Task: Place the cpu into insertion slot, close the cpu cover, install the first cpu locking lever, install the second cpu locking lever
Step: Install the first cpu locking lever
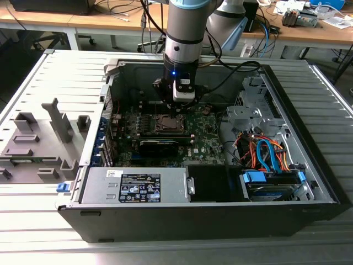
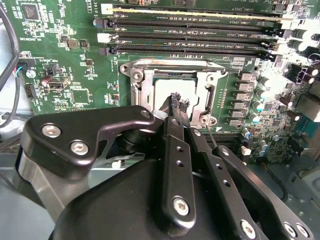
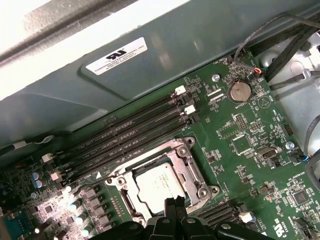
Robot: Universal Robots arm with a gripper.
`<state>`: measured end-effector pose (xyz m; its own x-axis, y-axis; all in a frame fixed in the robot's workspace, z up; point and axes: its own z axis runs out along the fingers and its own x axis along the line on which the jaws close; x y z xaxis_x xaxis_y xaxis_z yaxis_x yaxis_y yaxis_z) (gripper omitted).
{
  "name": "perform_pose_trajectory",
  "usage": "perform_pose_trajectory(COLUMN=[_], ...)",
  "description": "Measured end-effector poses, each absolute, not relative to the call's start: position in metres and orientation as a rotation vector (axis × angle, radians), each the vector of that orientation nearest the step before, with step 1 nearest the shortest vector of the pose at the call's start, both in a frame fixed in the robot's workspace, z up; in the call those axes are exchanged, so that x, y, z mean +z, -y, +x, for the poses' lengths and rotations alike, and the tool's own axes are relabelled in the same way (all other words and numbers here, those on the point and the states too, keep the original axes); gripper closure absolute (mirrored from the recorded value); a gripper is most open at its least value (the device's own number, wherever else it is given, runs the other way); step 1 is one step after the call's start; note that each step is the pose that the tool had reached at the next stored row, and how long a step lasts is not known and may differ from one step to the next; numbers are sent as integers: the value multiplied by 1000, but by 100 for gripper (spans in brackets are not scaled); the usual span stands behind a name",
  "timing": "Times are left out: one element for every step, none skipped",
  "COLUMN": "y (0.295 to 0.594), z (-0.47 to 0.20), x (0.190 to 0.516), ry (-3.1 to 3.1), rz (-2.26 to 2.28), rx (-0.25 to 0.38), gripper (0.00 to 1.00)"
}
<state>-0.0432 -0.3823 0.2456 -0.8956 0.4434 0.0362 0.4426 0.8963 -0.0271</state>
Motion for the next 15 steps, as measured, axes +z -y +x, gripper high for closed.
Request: perform_pose_trajectory(y=[382, 382, 382, 382, 382, 382, 382, 382, 382, 382, 382, 382, 382, 382, 382], z=[-43, -43, -43, -43, -43, -43, -43, -43, -43, -43, -43, -43, -43, -43, -43], x=[246, 246, 246, 246, 246, 246, 246, 246, 246, 246, 246, 246, 246, 246, 246], ry=[3019, 3020, 3020, 3021, 3022, 3022, 3023, 3023, 3024, 3024, 3025, 3025, 3027, 3028, 3028], rz=[-704, -701, -700, -696, -693, -691, -688, -685, -684, -681, -679, -676, -672, -667, -664], rx=[28, 28, 28, 28, 28, 28, 28, 28, 28, 29, 29, 29, 29, 29, 29], gripper=[89, 89, 89, 89, 89, 89, 89, 89, 89, 89, 89, 89, 89, 89, 89])
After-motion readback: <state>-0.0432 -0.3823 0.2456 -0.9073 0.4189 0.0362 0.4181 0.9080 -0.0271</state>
